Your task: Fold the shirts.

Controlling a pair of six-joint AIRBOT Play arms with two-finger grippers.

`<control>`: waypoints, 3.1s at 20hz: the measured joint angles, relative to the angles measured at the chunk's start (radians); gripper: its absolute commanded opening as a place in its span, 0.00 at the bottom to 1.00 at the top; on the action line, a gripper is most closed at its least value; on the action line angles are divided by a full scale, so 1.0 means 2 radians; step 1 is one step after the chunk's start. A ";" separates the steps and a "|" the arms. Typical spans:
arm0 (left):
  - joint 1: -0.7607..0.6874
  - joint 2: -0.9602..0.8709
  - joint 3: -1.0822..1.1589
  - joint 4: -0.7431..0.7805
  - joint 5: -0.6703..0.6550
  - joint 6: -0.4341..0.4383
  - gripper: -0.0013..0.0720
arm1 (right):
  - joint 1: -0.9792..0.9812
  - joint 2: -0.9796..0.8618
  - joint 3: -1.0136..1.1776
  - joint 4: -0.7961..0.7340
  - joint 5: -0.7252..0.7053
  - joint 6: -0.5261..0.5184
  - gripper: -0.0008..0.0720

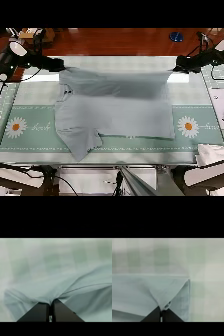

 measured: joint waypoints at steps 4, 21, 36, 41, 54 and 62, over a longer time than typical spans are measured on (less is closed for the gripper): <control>0.005 -0.017 0.003 0.014 -0.081 -0.004 0.05 | 0.008 -0.003 -0.003 -0.020 0.044 -0.003 0.04; 0.051 -0.023 -0.015 0.064 -0.238 -0.076 0.75 | -0.009 0.008 -0.024 -0.137 0.175 -0.009 0.63; 0.163 0.253 -0.494 -0.001 -0.191 -0.006 0.75 | -0.165 0.226 -0.368 0.071 0.109 -0.114 0.69; 0.143 0.258 -0.516 -0.057 -0.113 -0.008 0.54 | -0.169 0.230 -0.376 0.095 0.106 -0.118 0.69; 0.129 0.229 -0.521 -0.064 -0.101 0.003 0.05 | -0.204 0.282 -0.411 -0.011 0.085 -0.085 0.80; 0.141 0.228 -0.521 -0.063 -0.110 0.014 0.05 | -0.228 0.299 -0.560 0.029 0.048 -0.088 0.80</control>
